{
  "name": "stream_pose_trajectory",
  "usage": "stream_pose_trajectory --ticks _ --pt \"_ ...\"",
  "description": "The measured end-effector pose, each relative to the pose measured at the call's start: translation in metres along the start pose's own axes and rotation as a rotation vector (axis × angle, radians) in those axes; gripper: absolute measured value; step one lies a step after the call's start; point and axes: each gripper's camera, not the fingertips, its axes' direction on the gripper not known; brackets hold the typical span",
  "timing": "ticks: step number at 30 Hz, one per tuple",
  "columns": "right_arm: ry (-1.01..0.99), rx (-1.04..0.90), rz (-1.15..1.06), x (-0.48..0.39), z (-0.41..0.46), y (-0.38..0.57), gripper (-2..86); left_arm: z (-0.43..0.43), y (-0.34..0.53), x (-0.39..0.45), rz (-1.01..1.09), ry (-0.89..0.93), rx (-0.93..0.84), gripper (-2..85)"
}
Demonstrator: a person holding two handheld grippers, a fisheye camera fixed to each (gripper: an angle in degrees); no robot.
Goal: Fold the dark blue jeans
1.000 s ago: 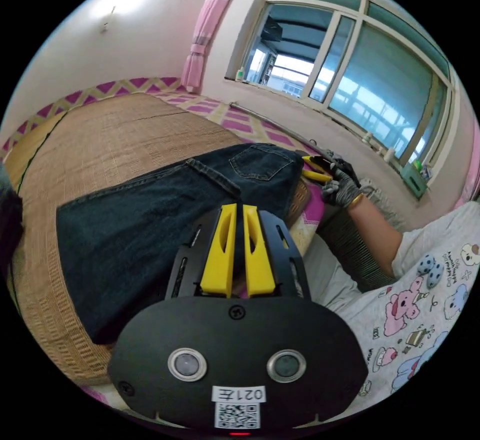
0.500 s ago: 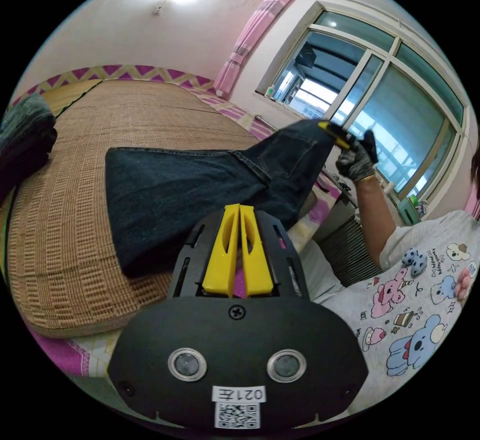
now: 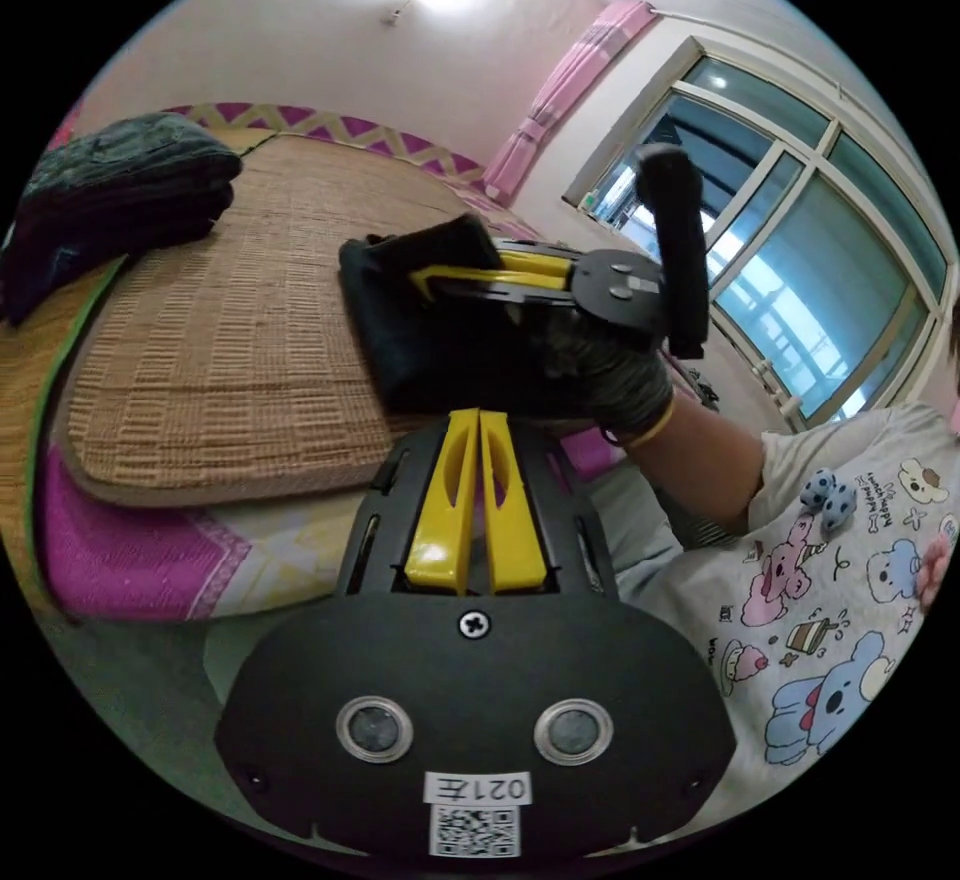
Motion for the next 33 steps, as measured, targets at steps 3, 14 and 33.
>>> stream_pose_trajectory --ticks 3,14,33 --pt "0.017 0.009 -0.009 -0.017 0.003 -0.006 7.1 -0.024 -0.003 -0.015 -0.025 -0.004 0.063 -0.9" --pt "-0.556 -0.003 0.219 0.059 -0.032 0.047 8.6 -0.030 -0.103 -0.036 0.075 0.120 0.091 -0.9" --pt "-0.397 0.012 0.519 0.135 -0.047 0.211 6.7 -0.017 -0.164 -0.087 0.009 -0.070 -0.017 0.1"
